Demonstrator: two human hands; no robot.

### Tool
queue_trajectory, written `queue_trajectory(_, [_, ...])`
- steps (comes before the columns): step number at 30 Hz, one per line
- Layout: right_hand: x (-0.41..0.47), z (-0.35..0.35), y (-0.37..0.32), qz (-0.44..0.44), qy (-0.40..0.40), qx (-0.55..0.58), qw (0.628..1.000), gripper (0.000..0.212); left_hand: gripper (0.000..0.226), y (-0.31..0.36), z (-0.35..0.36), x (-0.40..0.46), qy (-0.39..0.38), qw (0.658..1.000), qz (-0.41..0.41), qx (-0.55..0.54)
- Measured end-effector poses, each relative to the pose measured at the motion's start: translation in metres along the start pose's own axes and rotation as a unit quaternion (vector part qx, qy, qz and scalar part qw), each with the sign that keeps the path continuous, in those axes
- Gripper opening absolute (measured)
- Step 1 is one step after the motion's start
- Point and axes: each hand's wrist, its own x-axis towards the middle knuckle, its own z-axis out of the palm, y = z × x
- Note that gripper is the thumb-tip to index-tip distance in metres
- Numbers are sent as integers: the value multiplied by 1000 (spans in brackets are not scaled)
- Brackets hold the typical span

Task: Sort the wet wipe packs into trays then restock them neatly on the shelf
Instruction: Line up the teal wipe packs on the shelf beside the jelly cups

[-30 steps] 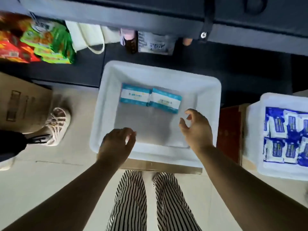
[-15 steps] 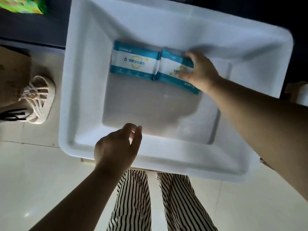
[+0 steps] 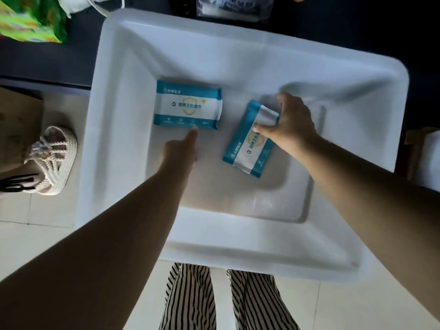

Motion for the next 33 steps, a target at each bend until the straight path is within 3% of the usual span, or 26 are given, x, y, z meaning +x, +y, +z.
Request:
queue_trajectory(2, [11,1,-6,17,-49,-61,997,89,31,11,19,13,28,997,-29,-68])
queue_trajectory(4, [13,8,-6,28,-78,-103,991,93,45,20,35,23,51,990,-57,-121])
queue_trajectory(6, [11,15,1,59,-84,-58,993,87,51,25,45,27,66,984,-74,-149])
queue_trajectory(8, [6,20,9,106,-99,27,989,75,42,22,48,30,58,985,-82,-139])
queue_trajectory(10, [-3,21,20,131,-114,123,977,47,27,14,45,31,46,986,-86,-132])
queue_trajectory(13, [-20,16,38,213,-108,355,904,13,26,8,35,32,35,986,-80,-140])
queue_trajectory(15, [-26,11,50,266,-83,459,844,19,23,4,24,30,47,989,-78,-119])
queue_trajectory(18, [-31,12,63,286,-20,539,792,18,33,-13,-5,30,125,992,-26,-23])
queue_trajectory(22, [-27,14,66,274,22,598,753,10,49,-11,-25,38,244,965,57,81])
queue_trajectory(29, [-27,15,67,248,-3,616,748,10,75,24,2,62,178,982,18,60])
queue_trajectory(33, [-41,9,65,231,-1,639,734,14,32,32,5,50,90,994,63,-3])
